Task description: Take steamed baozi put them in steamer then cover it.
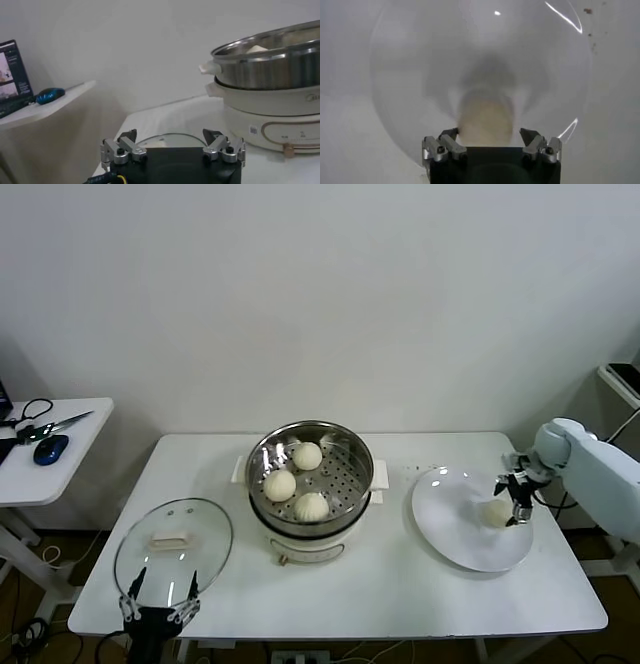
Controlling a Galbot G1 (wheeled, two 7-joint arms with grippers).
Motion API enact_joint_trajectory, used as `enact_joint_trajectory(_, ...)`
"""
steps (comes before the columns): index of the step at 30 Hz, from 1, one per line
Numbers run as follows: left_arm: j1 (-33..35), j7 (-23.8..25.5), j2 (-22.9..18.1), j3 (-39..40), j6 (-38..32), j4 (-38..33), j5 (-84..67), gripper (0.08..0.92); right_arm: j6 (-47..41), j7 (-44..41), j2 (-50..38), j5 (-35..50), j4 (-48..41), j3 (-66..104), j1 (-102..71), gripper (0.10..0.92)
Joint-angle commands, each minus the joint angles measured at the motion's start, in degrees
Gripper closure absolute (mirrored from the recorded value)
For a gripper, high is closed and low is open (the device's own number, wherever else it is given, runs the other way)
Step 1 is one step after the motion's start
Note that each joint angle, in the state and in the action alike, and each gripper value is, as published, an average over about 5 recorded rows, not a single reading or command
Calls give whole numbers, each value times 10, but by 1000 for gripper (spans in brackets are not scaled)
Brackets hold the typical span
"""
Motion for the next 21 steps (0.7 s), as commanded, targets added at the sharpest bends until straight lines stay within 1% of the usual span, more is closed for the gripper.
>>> enact_joint_trajectory(1,-2,0,1,-1,2,1,0,177,11,-5,24,-19,-40,27,-17,203)
enact_joint_trajectory(8,-4,0,0,2,2,3,3,177,14,-9,28,-26,-46,31,-17,207)
enact_joint_trajectory(15,-2,0,0,2,1,2,4,177,16,-13,26,-24,-44,34,-11,271)
enact_joint_trajectory(18,-1,0,0,3,0,2,4,177,13,-17,21,-9,-33,21,7,287)
enact_joint_trajectory(21,1,0,0,4,-1,2,4,177,-3,-19,13,38,-10,-22,46,299)
